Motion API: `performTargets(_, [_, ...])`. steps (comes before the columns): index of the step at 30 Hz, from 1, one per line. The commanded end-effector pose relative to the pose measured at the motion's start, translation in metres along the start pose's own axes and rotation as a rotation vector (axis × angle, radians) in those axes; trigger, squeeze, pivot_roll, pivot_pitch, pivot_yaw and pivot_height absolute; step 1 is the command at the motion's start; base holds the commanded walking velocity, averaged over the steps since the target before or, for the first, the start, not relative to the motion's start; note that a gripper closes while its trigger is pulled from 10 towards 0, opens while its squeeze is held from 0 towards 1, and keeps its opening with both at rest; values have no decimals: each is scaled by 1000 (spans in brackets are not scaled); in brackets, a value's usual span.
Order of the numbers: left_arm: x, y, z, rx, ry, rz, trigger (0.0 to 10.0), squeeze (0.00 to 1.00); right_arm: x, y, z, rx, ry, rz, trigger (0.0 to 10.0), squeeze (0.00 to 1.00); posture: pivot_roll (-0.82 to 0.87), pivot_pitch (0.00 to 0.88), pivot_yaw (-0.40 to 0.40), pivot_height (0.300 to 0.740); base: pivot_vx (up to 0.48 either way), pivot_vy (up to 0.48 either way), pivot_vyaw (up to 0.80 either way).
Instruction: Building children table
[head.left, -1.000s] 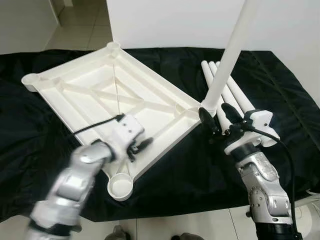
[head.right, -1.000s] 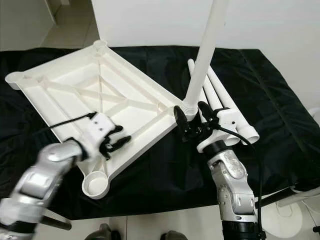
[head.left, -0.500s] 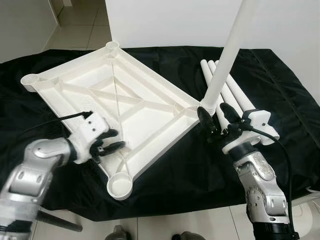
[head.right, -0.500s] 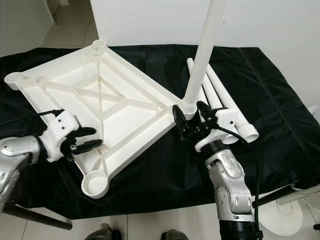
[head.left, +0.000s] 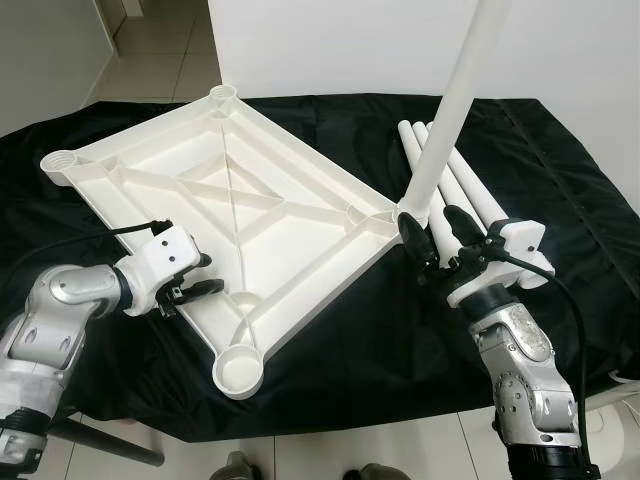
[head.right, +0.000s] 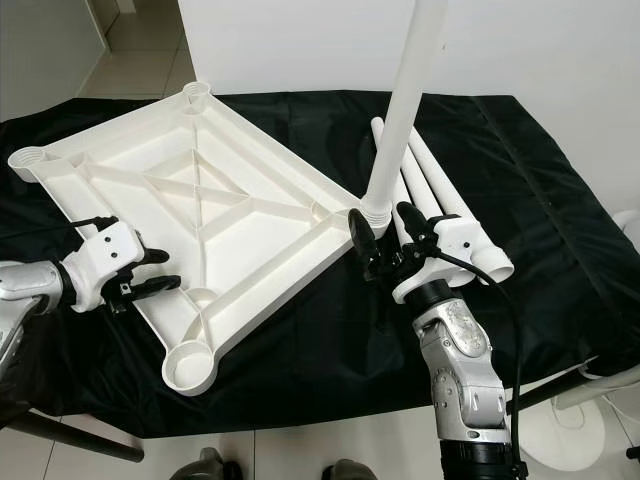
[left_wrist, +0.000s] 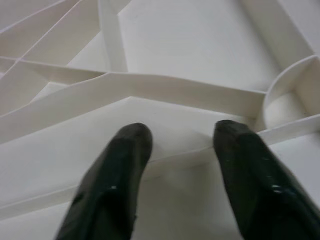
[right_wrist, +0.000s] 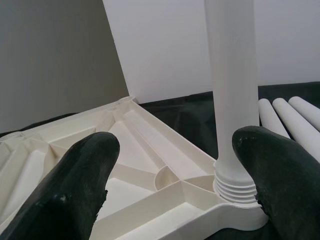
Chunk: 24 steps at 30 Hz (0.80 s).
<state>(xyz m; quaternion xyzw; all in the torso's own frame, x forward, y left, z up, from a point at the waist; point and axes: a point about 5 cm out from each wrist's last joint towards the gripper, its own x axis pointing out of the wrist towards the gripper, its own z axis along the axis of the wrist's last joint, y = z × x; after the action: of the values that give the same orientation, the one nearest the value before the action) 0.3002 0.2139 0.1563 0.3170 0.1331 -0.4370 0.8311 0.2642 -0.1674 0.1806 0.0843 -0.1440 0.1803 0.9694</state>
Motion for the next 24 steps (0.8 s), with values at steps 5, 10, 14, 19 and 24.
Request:
performTargets(5, [-1, 7, -8, -64, -5, -44, 10000, 1000, -1, -2, 0, -16, 0, -15, 10000, 0, -77, 73, 22, 740, 0, 0, 0])
performTargets(10, [-8, 16, -4, -76, -54, -60, 10000, 1000, -1, -3, 0, -21, -1, -20, 10000, 0, -87, 72, 29, 740, 0, 0, 0])
performTargets(14, [-11, 20, -3, -84, -78, -55, 10000, 925, -2, -4, 1, -23, -1, -22, 10000, 0, -88, 74, 31, 740, 0, 0, 0])
performTargets(19, [-19, 32, 3, -116, -136, -29, 10000, 0, -2, -4, 0, -24, 1, -22, 10000, 0, -90, 74, 29, 740, 0, 0, 0])
performTargets(24, [-23, 35, 3, -118, -153, -36, 10000, 0, -3, -4, 0, -26, 6, -19, 10000, 0, -86, 78, 24, 740, 0, 0, 0])
